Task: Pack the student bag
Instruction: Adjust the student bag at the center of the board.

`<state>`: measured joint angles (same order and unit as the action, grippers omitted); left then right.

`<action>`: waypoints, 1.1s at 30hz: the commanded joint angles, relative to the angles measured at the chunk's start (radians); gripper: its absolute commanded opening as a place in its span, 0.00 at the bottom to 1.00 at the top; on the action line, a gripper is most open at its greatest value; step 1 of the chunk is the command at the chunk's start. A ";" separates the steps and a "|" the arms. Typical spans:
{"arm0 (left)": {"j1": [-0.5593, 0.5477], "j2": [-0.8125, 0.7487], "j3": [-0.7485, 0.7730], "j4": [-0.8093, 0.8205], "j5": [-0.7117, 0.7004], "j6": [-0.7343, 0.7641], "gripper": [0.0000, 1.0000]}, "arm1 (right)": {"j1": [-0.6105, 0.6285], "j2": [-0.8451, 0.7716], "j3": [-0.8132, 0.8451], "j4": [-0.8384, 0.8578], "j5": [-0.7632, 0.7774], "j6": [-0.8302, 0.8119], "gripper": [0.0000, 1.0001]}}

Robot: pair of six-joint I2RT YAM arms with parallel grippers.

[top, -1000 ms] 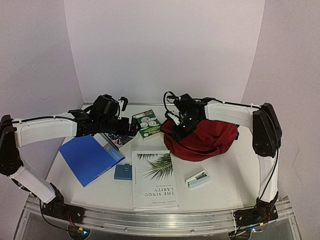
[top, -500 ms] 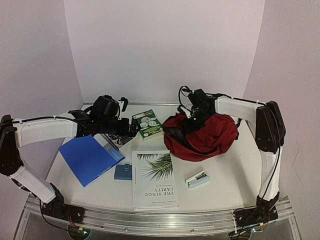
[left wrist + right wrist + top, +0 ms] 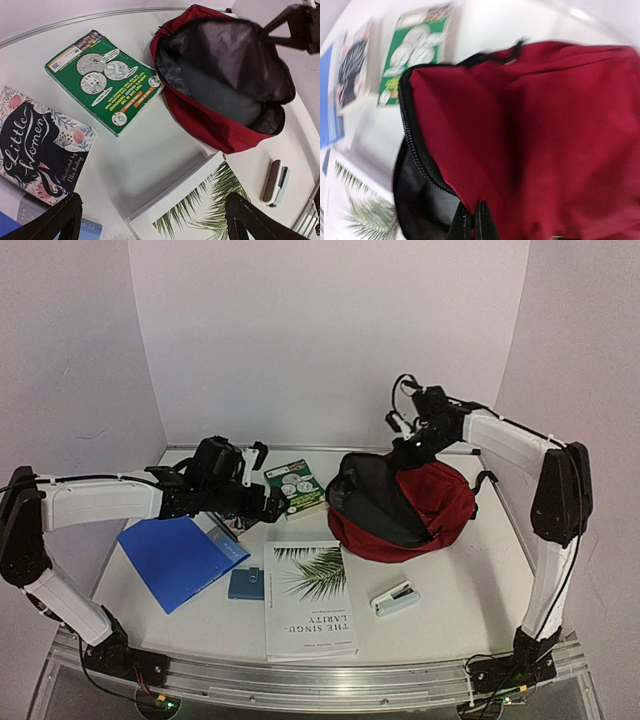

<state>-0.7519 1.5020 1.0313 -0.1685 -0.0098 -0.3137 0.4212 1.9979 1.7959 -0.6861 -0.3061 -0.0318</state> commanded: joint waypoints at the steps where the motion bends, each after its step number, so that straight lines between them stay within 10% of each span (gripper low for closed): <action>1: -0.027 0.050 0.026 0.080 0.067 0.093 1.00 | -0.134 -0.060 0.030 0.047 0.084 -0.030 0.00; 12: -0.132 0.272 0.239 -0.036 -0.004 0.237 0.98 | -0.309 0.108 -0.055 0.115 0.279 -0.111 0.01; 24: -0.108 0.226 0.201 -0.017 0.006 0.161 1.00 | -0.309 0.148 -0.041 0.114 0.356 -0.132 0.65; 33: -0.108 0.263 0.275 0.000 0.060 0.234 1.00 | -0.308 0.099 0.013 0.084 0.071 -0.113 0.58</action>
<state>-0.8612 1.7714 1.2211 -0.1849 0.0149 -0.1267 0.1097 2.1540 1.7466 -0.5828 -0.1002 -0.1557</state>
